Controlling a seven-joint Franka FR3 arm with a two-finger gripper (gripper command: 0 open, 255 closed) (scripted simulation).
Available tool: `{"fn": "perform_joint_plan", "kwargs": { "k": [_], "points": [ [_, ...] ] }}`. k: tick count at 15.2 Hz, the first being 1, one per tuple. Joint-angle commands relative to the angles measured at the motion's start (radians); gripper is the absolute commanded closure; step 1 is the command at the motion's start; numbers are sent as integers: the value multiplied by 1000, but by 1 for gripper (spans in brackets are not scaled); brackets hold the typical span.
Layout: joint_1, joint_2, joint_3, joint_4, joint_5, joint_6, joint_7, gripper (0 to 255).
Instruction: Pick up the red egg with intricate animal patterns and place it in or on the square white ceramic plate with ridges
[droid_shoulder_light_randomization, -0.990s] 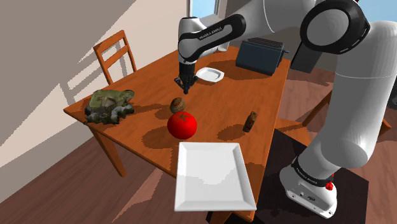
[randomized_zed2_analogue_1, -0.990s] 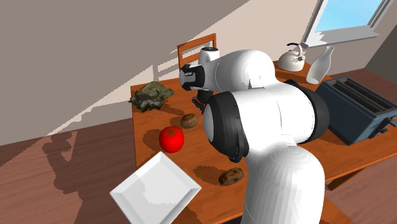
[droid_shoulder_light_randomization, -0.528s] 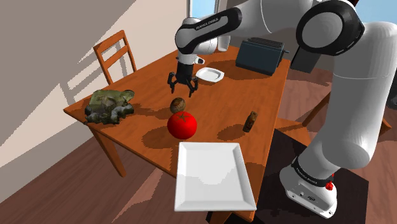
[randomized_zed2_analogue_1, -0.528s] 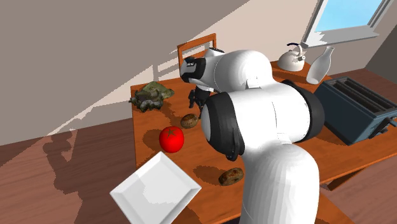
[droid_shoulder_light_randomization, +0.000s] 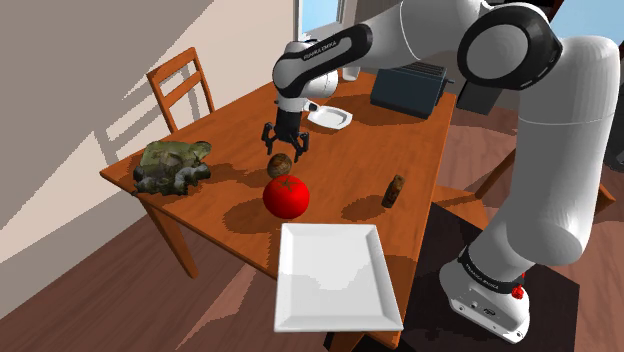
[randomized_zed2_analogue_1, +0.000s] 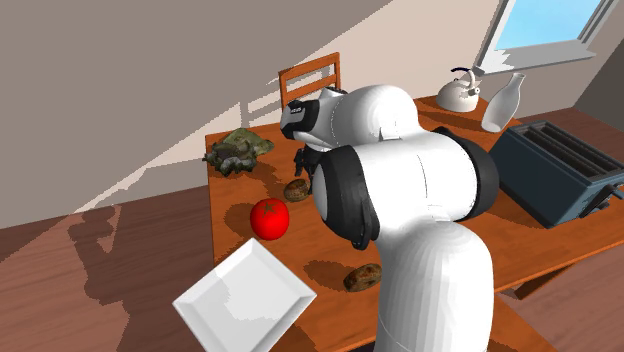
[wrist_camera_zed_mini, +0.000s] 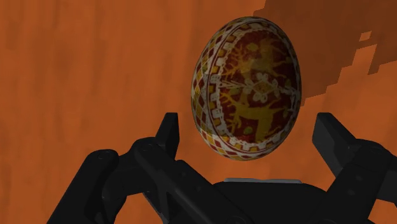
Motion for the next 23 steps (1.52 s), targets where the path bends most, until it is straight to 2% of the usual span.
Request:
{"fn": "perform_joint_plan", "kwargs": {
  "k": [1,5,6,15,23],
  "points": [
    [0,1,0,0,0,2,0,0],
    [0,1,0,0,0,2,0,0],
    [0,1,0,0,0,2,0,255],
    [0,1,0,0,0,2,0,255],
    [-1,-48,-3,36,-10,-82,26,255]
  ]
}}
